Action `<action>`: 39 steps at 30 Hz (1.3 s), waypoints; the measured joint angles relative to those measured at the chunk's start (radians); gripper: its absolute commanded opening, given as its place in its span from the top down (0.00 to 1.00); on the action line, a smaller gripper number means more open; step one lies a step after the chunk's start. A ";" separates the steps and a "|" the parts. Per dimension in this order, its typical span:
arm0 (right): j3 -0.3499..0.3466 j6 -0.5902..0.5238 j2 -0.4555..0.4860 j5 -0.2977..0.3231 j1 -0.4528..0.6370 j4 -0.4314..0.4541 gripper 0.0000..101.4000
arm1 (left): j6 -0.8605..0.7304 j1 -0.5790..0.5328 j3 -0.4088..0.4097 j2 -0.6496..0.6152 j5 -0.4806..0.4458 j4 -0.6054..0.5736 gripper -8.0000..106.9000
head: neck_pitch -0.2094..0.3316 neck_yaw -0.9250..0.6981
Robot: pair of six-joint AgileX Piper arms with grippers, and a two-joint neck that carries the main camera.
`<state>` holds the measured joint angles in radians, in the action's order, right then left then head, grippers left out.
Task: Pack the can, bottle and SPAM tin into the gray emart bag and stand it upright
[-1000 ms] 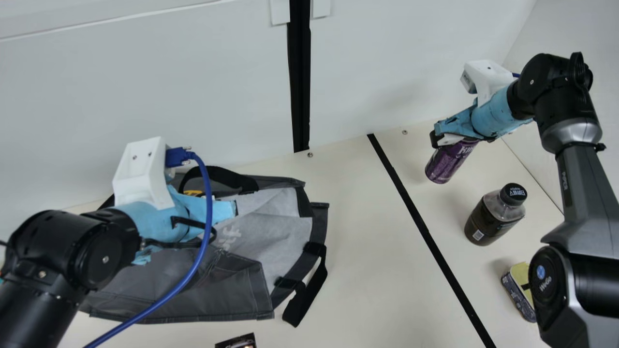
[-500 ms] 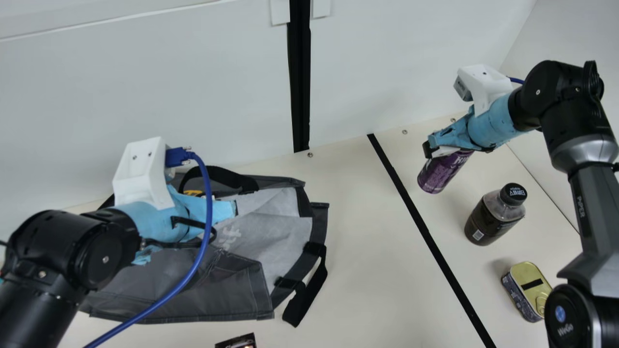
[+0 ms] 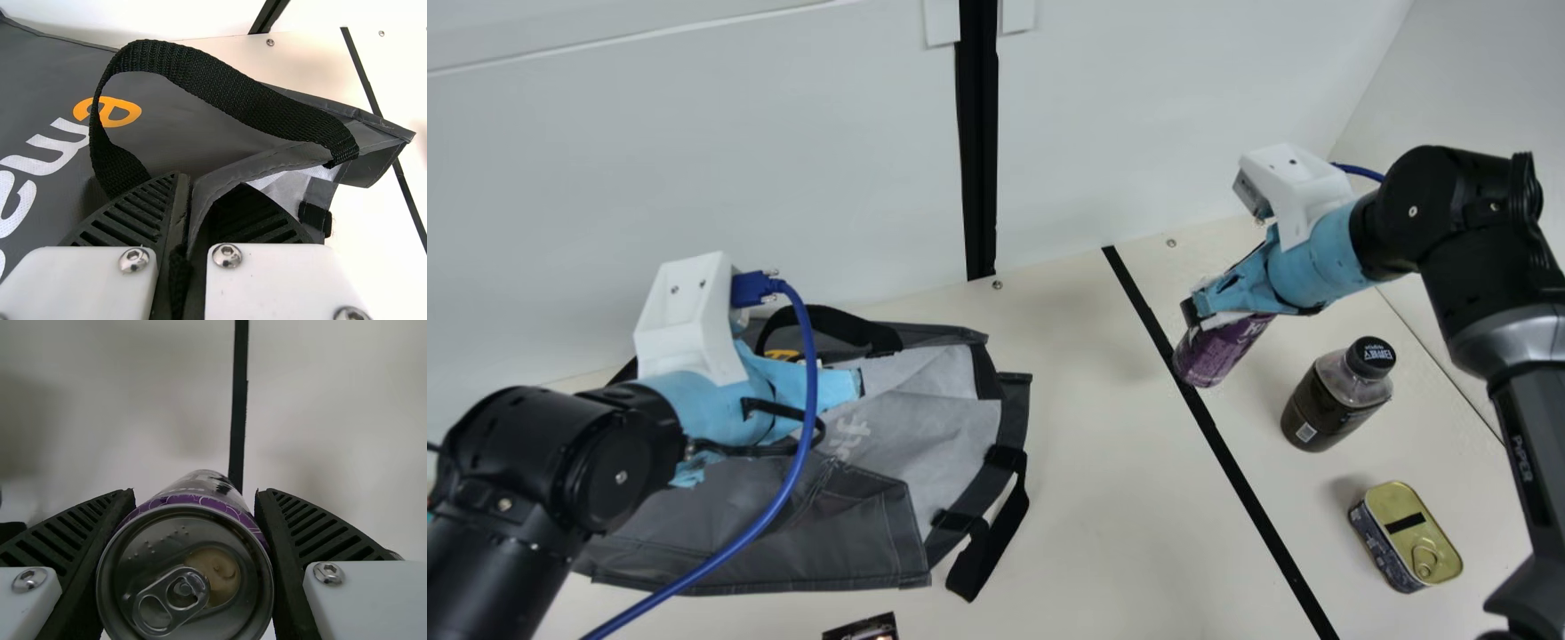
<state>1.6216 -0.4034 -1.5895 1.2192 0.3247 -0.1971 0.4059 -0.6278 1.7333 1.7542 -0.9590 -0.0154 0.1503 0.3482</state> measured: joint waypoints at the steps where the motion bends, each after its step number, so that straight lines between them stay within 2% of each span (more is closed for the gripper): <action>1: -0.010 -0.006 0.009 0.000 -0.006 0.000 1.00 | 0.000 0.000 0.000 0.000 0.000 0.000 1.00 | 0.000 0.000; 23: -0.230 -0.181 0.155 0.001 -0.099 -0.075 1.00 | 0.000 0.000 0.000 0.000 0.000 0.000 1.00 | 0.002 -0.002; 39: -0.345 -0.208 0.243 0.000 -0.228 -0.080 1.00 | 0.000 0.000 0.000 0.000 0.000 0.000 1.00 | 0.002 -0.002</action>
<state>1.2768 -0.6118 -1.3466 1.2195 0.0966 -0.2767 0.4059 -0.6278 1.7333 1.7542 -0.9590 -0.0154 0.1519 0.3467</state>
